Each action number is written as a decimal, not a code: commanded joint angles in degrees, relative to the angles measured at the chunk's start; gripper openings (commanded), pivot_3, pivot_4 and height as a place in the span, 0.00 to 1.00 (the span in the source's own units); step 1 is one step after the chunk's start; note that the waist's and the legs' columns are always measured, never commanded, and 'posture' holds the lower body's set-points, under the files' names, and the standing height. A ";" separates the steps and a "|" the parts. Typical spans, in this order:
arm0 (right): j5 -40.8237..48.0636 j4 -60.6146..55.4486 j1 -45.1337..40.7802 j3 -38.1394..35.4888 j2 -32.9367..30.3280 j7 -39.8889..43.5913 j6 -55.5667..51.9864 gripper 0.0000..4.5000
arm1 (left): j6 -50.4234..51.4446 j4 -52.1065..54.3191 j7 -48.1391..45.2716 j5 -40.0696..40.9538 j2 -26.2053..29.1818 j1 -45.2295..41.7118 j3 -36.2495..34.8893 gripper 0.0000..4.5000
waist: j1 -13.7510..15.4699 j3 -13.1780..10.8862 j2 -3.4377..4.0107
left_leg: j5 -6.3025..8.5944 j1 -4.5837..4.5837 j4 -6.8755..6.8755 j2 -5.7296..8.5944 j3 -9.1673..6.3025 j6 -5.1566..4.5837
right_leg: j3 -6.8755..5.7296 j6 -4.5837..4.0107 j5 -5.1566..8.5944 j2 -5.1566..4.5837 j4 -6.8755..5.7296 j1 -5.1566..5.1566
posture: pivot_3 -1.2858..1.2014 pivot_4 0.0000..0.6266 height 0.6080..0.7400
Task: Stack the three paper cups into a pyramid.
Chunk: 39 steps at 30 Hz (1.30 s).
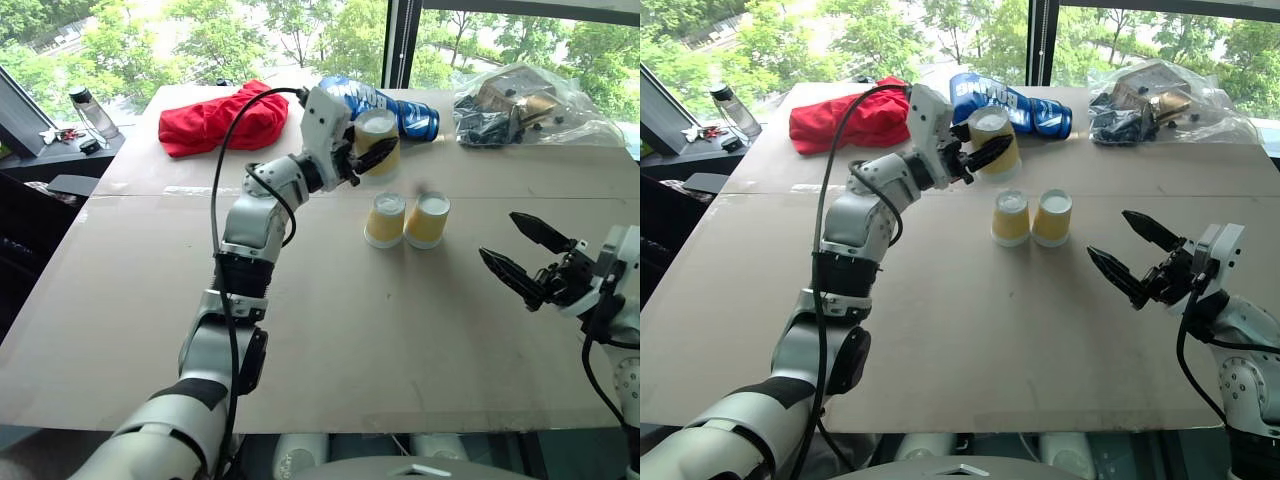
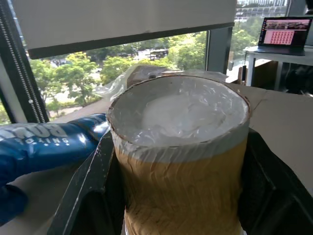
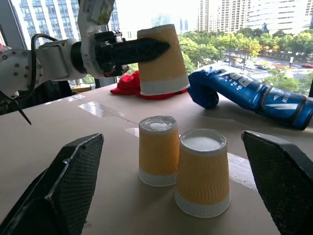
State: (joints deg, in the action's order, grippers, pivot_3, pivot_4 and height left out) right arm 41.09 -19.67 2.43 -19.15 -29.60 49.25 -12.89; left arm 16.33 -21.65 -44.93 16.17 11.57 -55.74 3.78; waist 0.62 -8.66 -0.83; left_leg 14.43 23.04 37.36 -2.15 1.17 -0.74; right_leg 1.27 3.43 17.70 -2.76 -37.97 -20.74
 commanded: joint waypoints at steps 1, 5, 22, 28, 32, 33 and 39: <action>-1.47 -2.71 0.80 -1.28 0.45 -3.28 1.28 1.00 | -1.97 -4.38 -3.88 -0.08 -1.56 -3.92 1.29 0.49 | -0.12 0.00 0.01 | 0.00 -0.01 -0.01 0.00 0.00 0.00 | 0.04 0.00 0.00 0.01 0.00 0.00 | 0.52 0.24 1.00; -1.87 -3.70 2.27 -2.06 1.06 -5.58 1.63 1.00 | -2.95 -7.56 -7.26 -1.42 -3.40 -5.69 3.66 0.49 | -0.18 0.00 0.01 | 0.00 0.01 -0.04 -0.01 0.03 0.00 | 0.07 0.01 0.01 0.03 0.00 -0.05 | 0.52 0.24 1.00; -1.92 -3.74 5.58 -2.22 0.05 -3.80 2.99 1.00 | -3.91 -7.28 -8.04 -5.71 -1.58 -4.21 4.93 0.49 | 0.04 -0.01 0.02 | 0.00 0.06 -0.02 -0.01 0.02 -0.01 | 0.09 0.01 0.01 0.02 -0.01 -0.10 | 0.52 0.24 1.00; -1.84 -3.62 5.10 -2.06 -0.26 -3.37 2.68 1.00 | -4.46 -7.60 -7.76 -4.88 -2.48 -2.78 4.12 0.49 | 0.07 -0.01 0.02 | 0.01 0.07 -0.01 -0.01 0.01 -0.01 | 0.08 0.01 0.01 0.02 -0.01 -0.09 | 0.52 0.24 1.00; -1.67 -3.53 4.85 -2.16 -0.51 -3.12 2.47 1.00 | -4.39 -6.94 -7.90 -4.10 -2.92 -1.96 3.58 0.78 | 0.09 -0.01 0.02 | 0.00 0.06 0.00 -0.01 0.00 -0.01 | 0.08 0.01 0.01 0.02 -0.02 -0.09 | 0.52 0.24 1.00; -1.65 -3.60 4.94 -2.14 -0.52 -3.08 2.48 1.00 | -4.49 -6.68 -7.90 -4.06 -2.93 -1.73 3.51 0.86 | 0.09 -0.01 0.02 | 0.00 0.06 0.00 -0.01 0.01 -0.01 | 0.08 0.01 0.01 0.02 -0.02 -0.09 | 0.52 0.24 1.00; -1.46 -4.01 5.22 -2.00 -0.49 -3.07 2.34 1.00 | -5.12 -3.90 -6.81 -2.27 -3.44 -0.52 1.50 0.99 | 0.07 -0.01 0.02 | 0.00 0.06 0.00 -0.01 0.00 -0.01 | 0.08 0.01 0.01 0.02 -0.03 -0.09 | 0.52 0.24 1.00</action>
State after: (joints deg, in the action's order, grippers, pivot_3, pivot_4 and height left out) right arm 38.95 -22.03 7.86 -20.42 -29.51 45.92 -10.99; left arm 12.21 -29.48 -52.06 11.96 8.55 -55.81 6.88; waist 0.69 -8.67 -0.81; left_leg 14.43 23.10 37.36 -2.16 1.17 -0.74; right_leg 1.36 3.43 17.71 -2.75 -38.00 -20.83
